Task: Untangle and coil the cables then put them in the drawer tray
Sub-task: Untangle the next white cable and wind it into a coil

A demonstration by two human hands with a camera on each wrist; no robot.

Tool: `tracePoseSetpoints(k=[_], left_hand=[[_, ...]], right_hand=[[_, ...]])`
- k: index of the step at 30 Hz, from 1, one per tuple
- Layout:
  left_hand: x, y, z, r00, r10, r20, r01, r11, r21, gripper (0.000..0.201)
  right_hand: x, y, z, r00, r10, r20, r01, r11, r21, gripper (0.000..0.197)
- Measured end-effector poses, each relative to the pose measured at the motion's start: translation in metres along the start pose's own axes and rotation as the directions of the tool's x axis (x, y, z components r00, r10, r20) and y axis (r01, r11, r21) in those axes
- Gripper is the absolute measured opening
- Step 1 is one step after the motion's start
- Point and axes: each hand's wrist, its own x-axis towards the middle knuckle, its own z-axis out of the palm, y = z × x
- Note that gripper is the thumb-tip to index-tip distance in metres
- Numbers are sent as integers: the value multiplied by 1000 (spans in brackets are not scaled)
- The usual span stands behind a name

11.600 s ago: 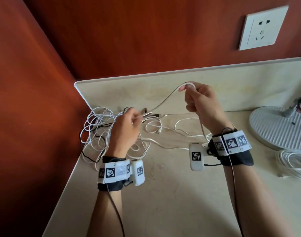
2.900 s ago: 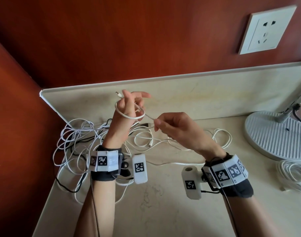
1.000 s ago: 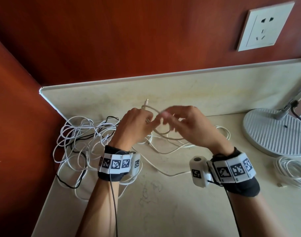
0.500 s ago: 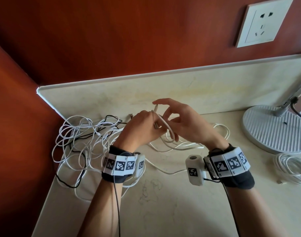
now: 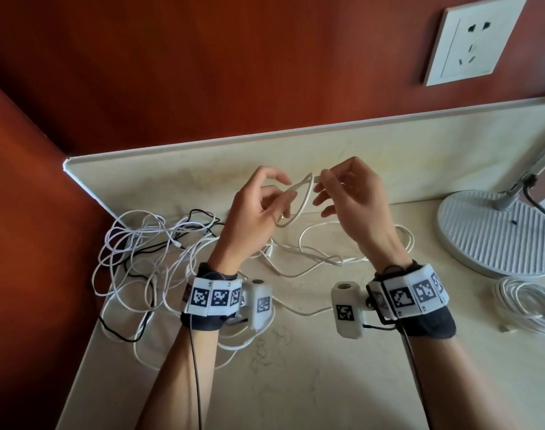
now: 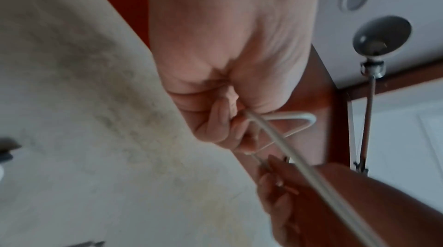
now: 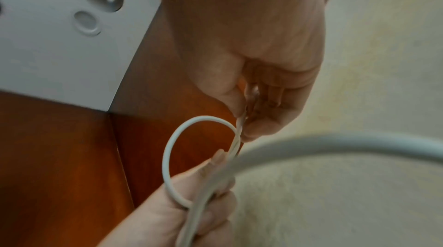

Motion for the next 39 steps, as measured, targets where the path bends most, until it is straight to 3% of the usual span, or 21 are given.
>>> tracePoseSetpoints(k=[3, 5, 7, 15, 18, 23, 28, 30, 32, 34, 36, 39], left_hand=[[0, 2, -5, 985, -151, 83, 160, 979, -129, 25], [-1, 7, -9, 969, -218, 113, 240, 940, -244, 37], [0, 9, -13, 961, -256, 100, 274, 931, -242, 46], [-1, 5, -40, 982, -184, -35, 187, 975, 119, 45], [-3, 3, -45, 984, -168, -63, 176, 972, 153, 45], [-5, 7, -45, 991, -59, 119, 46, 993, 112, 18], [-5, 16, -32, 951, 25, 309, -17, 1000, -26, 19], [-6, 17, -26, 927, 16, 375, -11, 1000, -15, 29], [-6, 17, -21, 919, -26, 393, 18, 1000, 23, 51], [-6, 16, -16, 946, -42, 320, 14, 996, 89, 75], [-3, 13, -14, 979, -28, 203, -3, 989, 151, 93], [1, 5, -18, 994, -75, 77, 64, 989, 132, 103]], right_hand=[[-2, -7, 4, 995, 60, 83, -80, 963, 256, 11], [-2, -8, 5, 992, 105, 69, -123, 927, 354, 12], [-1, -6, 5, 989, 144, 33, -146, 909, 391, 14], [6, 3, 1, 972, 197, -130, -103, 851, 515, 14], [7, 2, -1, 982, 165, -92, -98, 861, 499, 14], [4, 0, 6, 987, 146, -61, -100, 874, 475, 15], [1, -4, 7, 986, 138, -97, -84, 900, 427, 19], [0, -5, 7, 988, 124, -97, -75, 912, 403, 21], [-2, -7, 7, 994, 92, -58, -63, 923, 379, 19], [-3, -7, 8, 998, 51, 20, -55, 941, 333, 23], [-3, -4, 9, 989, 60, 133, -88, 973, 212, 45], [-7, 1, 9, 914, 193, 357, -205, 979, -7, 57]])
